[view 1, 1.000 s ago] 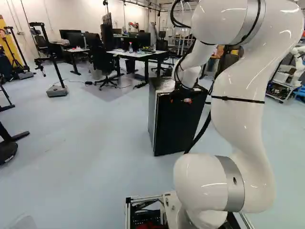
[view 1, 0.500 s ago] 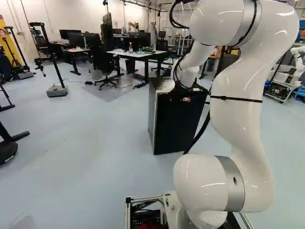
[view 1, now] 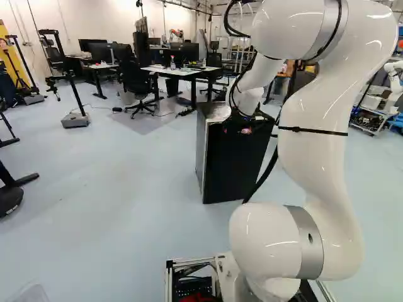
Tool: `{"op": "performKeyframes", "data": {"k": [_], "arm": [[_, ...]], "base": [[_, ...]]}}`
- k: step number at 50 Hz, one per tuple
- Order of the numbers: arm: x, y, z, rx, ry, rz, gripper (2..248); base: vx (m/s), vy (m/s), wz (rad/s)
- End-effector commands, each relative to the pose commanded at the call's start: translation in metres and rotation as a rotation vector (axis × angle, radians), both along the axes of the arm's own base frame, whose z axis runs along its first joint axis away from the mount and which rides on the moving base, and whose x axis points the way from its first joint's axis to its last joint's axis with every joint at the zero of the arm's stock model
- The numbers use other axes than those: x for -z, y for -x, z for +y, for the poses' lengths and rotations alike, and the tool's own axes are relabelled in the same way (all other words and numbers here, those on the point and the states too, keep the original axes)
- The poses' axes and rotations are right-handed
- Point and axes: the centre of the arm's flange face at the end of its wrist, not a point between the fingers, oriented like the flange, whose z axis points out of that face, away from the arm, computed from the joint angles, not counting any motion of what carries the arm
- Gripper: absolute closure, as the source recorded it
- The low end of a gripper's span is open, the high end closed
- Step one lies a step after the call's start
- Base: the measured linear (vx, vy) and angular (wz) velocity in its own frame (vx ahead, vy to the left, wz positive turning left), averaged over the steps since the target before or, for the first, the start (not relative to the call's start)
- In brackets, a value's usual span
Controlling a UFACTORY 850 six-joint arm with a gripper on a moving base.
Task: Grab a drink from the fridge
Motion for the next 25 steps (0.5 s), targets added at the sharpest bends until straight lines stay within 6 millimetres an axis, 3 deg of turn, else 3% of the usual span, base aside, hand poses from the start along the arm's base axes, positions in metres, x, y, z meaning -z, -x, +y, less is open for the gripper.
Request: {"op": "performKeyframes", "data": {"k": [25], "arm": [[-0.009, 0.036, 0.016, -0.015, 0.022, -0.107, 3]], "base": [[0.000, 0.000, 0.000]]}}
